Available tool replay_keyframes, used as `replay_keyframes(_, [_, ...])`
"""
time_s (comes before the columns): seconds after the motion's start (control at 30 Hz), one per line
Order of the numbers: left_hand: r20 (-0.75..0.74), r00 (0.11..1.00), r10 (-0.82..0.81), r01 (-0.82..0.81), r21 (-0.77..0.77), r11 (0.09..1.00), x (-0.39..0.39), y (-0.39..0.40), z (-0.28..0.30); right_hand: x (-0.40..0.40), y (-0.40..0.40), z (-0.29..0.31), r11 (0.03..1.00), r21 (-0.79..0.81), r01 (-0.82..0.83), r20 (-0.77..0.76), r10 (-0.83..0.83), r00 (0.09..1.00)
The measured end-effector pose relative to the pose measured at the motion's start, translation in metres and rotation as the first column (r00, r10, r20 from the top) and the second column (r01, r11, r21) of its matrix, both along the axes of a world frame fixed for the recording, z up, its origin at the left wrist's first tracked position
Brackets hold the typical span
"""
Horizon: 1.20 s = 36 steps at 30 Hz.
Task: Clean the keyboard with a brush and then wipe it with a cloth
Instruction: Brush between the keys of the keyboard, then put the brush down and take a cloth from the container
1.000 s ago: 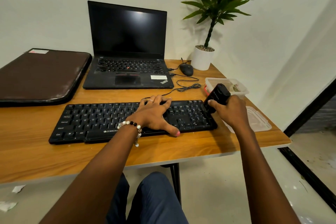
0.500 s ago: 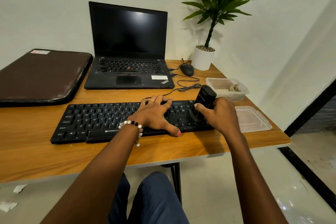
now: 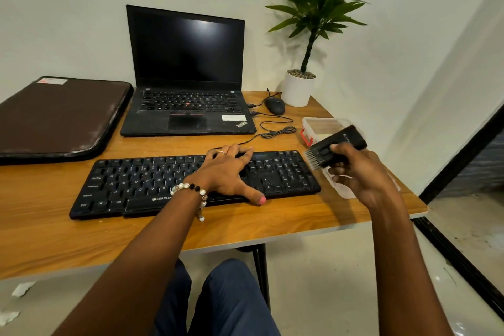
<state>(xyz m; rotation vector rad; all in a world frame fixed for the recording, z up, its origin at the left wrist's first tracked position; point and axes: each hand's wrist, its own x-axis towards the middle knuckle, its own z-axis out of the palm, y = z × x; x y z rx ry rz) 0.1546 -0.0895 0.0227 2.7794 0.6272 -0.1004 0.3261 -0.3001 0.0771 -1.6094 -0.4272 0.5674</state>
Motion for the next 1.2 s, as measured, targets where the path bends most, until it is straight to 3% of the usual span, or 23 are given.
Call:
replay_keyframes(0.07, [0.004, 1.000, -0.003, 0.003, -0.014, 1.000, -0.001, 0.002, 0.000, 0.017, -0.005, -0.001, 0.990, 0.067, 0.128, -0.144, -0.117, 0.983])
replay_keyframes(0.17, [0.047, 0.999, 0.009, -0.005, -0.084, 0.996, 0.001, 0.002, 0.004, 0.043, -0.012, -0.003, 0.960, 0.055, 0.276, -0.170, -0.263, 0.950])
replay_keyframes(0.3, [0.139, 0.984, 0.112, -0.094, -0.132, 0.987, 0.011, -0.002, 0.012, 0.065, -0.015, -0.017, 0.920, -0.111, 0.376, -0.029, -0.381, 0.924])
replay_keyframes(0.47, [0.308, 0.927, 0.212, -0.161, -0.184, 0.970, 0.030, -0.008, 0.014, 0.072, -0.012, -0.026, 0.836, -0.331, 0.437, 0.211, -0.386, 0.898])
replay_keyframes(0.63, [0.418, 0.878, 0.234, -0.128, -0.267, 0.955, 0.051, -0.013, 0.016, 0.077, -0.013, -0.019, 0.730, -0.542, 0.417, 0.431, -0.184, 0.883])
replay_keyframes(0.73, [0.471, 0.862, 0.186, -0.067, -0.258, 0.964, 0.070, -0.019, 0.025, 0.087, -0.007, -0.008, 0.691, -0.549, 0.470, 0.521, -0.156, 0.839])
replay_keyframes(0.83, [0.486, 0.867, 0.107, -0.002, -0.210, 0.978, 0.095, -0.019, 0.032, 0.102, 0.020, 0.007, 0.779, -0.423, 0.463, 0.642, -0.103, 0.759])
replay_keyframes(0.93, [0.464, 0.886, 0.009, 0.060, -0.134, 0.989, 0.123, -0.014, 0.036, 0.123, 0.056, 0.015, 0.854, -0.411, 0.319, 0.729, 0.097, 0.678])
replay_keyframes(1.03, [0.415, 0.905, -0.093, 0.122, -0.044, 0.992, 0.146, -0.006, 0.036, 0.146, 0.084, 0.018, 0.826, -0.545, 0.142, 0.706, 0.361, 0.609])
replay_keyframes(1.2, [0.333, 0.911, -0.244, 0.244, 0.042, 0.969, 0.166, 0.006, 0.025, 0.175, 0.103, 0.015, 0.571, -0.820, 0.033, 0.498, 0.685, 0.531])
